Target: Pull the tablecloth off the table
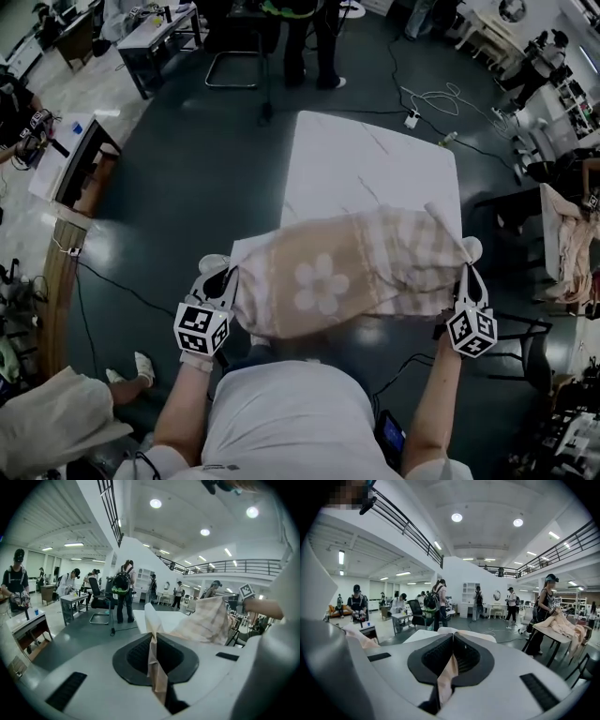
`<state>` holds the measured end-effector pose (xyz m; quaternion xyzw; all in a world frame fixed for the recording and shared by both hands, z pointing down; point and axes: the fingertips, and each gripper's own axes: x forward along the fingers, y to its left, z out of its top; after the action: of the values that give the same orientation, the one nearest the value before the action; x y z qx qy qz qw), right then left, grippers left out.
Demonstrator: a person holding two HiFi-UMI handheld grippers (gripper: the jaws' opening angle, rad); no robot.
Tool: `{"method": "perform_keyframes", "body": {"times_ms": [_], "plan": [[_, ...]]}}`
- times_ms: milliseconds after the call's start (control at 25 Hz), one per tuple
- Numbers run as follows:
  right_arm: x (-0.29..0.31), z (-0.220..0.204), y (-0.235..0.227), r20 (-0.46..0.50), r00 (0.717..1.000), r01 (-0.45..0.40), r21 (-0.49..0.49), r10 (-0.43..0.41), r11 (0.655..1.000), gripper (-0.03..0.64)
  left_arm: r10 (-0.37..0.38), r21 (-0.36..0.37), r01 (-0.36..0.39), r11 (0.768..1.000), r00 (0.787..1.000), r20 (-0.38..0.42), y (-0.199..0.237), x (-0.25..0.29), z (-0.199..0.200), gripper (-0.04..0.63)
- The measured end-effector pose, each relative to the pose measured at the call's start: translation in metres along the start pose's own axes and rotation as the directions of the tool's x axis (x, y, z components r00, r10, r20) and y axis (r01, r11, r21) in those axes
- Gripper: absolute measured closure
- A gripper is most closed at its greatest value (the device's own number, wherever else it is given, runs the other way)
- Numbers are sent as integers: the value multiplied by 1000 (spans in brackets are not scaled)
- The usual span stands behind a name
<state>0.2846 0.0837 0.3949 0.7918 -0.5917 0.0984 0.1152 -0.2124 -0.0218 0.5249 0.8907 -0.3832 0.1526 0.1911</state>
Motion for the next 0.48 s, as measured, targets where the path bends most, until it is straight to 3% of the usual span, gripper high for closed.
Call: {"method": "perform_keyframes", "body": {"times_ms": [480], "plan": [[-115,-16,6,29,987,155,42,-156,987,588,-207,77,206,976,978,6,-41,-27,7,583]]}}
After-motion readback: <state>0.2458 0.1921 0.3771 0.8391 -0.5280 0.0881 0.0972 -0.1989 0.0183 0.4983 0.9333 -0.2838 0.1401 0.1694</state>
